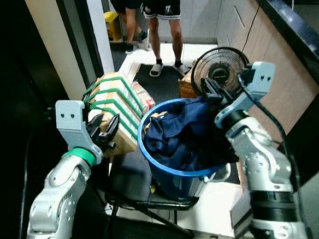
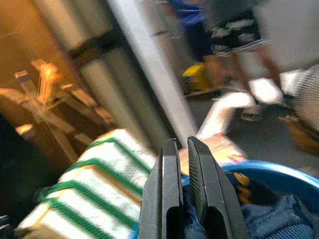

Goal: Clothes washing

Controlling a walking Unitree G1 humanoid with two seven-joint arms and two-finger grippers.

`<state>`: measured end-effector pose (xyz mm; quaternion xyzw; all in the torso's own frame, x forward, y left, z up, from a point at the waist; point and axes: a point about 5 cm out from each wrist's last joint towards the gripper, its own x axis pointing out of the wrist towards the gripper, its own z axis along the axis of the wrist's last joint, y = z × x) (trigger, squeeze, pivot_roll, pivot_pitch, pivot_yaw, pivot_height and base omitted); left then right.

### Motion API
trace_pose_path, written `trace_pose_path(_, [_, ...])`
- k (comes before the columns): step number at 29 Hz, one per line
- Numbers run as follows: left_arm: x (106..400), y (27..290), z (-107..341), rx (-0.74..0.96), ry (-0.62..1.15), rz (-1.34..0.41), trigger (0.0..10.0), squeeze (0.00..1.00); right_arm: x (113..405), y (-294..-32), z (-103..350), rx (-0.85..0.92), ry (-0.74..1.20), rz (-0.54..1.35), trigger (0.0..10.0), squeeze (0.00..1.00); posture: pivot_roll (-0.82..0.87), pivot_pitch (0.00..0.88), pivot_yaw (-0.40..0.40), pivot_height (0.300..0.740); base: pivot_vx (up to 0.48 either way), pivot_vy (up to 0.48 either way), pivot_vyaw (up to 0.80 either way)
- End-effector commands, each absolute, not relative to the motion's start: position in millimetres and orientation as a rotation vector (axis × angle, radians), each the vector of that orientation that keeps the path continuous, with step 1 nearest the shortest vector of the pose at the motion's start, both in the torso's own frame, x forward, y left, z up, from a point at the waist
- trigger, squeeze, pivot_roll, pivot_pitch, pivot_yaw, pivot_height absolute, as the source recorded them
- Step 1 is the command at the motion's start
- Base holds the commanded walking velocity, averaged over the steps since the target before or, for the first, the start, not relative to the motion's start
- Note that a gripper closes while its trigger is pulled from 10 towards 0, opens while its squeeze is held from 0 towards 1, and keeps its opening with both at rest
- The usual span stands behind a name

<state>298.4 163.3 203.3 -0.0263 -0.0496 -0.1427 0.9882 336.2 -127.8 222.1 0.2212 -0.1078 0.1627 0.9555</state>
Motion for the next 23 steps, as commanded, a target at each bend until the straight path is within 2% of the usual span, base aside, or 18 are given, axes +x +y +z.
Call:
trace_pose_path(1, [297,160,201,-0.031,-0.099,-0.303,10.0,0.0,333,-132,218,0.45,-0.229,0.309,10.0,0.0,0.15,0.0,0.065,0.74,0.0,0.0,-0.8])
trace_pose_path(10, [285,151,196,0.005,-0.091,-0.374,10.0,0.0,316,-123,190,0.467,-0.191,0.343,10.0,0.0,0.16,0.0,0.063,0.74,0.0,0.0,-0.8])
trace_pose_path(23, [285,152,195,0.016,-0.076,-0.394,10.0,0.0,320,-132,188,0.46,-0.192,0.289,10.0,0.0,0.16,0.0,0.072,0.74,0.0,0.0,-0.8])
